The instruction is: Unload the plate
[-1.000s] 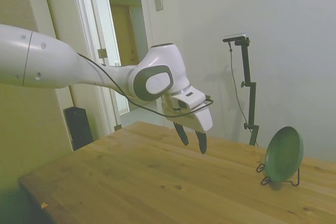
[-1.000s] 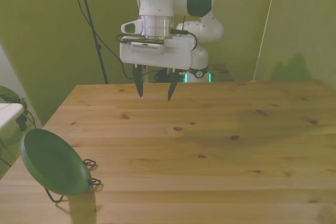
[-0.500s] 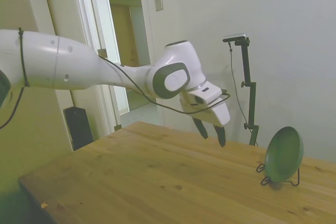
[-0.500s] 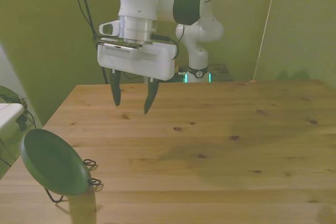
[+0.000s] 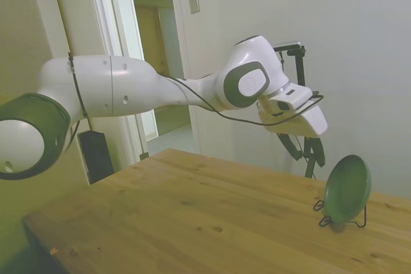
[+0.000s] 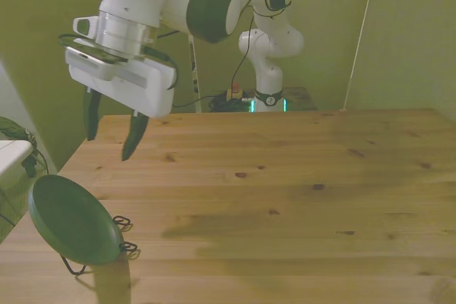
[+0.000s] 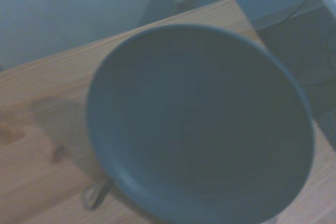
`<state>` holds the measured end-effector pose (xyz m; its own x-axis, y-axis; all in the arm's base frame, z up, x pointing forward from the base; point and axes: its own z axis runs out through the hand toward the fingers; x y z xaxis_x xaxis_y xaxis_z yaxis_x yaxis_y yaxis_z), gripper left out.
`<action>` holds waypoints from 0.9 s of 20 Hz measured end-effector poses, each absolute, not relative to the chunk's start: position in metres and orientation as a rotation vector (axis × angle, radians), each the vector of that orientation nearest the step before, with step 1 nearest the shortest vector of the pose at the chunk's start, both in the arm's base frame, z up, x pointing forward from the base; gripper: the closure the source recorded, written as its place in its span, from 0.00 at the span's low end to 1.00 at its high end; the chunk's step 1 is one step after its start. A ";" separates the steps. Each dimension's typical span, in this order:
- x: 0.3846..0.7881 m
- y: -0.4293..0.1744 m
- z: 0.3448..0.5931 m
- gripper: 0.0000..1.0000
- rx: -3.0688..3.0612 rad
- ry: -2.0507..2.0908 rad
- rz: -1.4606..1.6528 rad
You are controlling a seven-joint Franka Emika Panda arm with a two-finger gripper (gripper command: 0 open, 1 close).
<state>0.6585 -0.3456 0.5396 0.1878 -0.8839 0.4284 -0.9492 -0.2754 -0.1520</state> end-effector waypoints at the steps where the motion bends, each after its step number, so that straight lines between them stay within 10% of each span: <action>1: 0.658 -0.356 0.541 0.00 2.282 -1.798 0.671; 9: 0.620 -0.448 0.545 0.00 2.233 -1.732 0.654; 18: 0.643 -0.451 0.497 0.00 2.375 -1.733 0.611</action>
<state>0.6429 -0.4515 0.4970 0.2546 -0.8804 0.4000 -0.9366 -0.3275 -0.1247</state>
